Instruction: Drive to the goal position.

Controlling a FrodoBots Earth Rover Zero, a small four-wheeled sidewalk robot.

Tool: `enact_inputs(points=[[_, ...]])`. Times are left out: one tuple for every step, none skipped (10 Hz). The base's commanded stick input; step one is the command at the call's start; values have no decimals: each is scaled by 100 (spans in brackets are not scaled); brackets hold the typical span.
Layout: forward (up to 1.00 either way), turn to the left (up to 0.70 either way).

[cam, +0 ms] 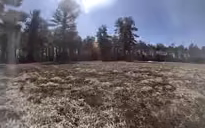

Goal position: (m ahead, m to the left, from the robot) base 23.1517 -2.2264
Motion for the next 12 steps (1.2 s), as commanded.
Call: enact_inputs(points=[[70, 0], [70, 0], [70, 0], [70, 0], [70, 0], [70, 0], [70, 0], [70, 0], [70, 0], [70, 0], [70, 2], [70, 4]])
